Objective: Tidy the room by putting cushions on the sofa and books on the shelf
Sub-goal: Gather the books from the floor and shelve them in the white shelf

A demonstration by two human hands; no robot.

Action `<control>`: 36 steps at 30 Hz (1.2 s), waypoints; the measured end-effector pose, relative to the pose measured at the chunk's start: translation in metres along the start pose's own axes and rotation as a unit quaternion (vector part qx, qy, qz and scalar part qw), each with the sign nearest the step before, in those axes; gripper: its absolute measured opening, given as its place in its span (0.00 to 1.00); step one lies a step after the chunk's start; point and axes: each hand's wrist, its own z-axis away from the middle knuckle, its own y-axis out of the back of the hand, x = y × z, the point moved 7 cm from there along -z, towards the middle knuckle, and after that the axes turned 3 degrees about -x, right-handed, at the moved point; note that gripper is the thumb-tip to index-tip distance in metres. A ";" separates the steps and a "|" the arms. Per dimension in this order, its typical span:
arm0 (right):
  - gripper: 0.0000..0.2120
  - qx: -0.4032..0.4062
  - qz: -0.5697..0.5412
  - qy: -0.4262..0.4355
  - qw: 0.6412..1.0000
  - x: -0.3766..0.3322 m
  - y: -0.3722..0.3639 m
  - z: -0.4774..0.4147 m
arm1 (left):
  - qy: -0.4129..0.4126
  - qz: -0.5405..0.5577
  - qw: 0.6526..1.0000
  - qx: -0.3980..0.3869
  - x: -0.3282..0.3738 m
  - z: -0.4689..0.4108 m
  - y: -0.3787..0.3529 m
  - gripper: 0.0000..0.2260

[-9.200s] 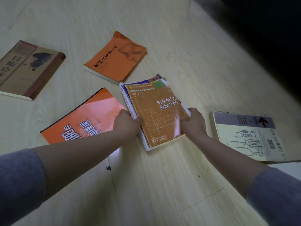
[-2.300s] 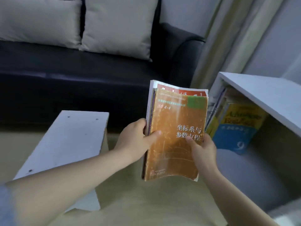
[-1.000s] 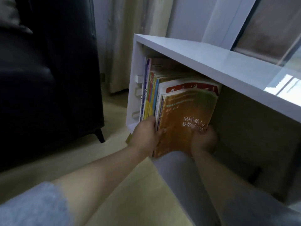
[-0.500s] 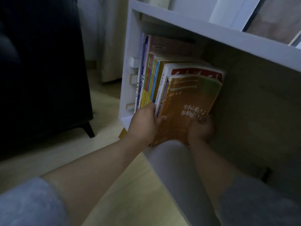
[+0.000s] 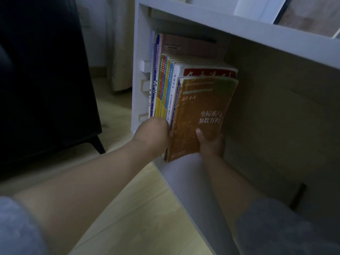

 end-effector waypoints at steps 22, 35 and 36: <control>0.22 -0.124 -0.101 0.041 0.986 -0.022 0.046 0.151 | 0.036 0.024 0.999 -0.015 -0.019 0.093 0.041 0.11; 0.15 -0.314 -0.162 0.125 0.927 -0.114 0.022 0.279 | 0.077 0.017 0.997 0.014 -0.038 0.262 0.151 0.12; 0.15 -0.329 -0.166 0.140 0.919 -0.124 0.016 0.290 | 0.088 0.017 0.996 0.024 -0.044 0.272 0.159 0.11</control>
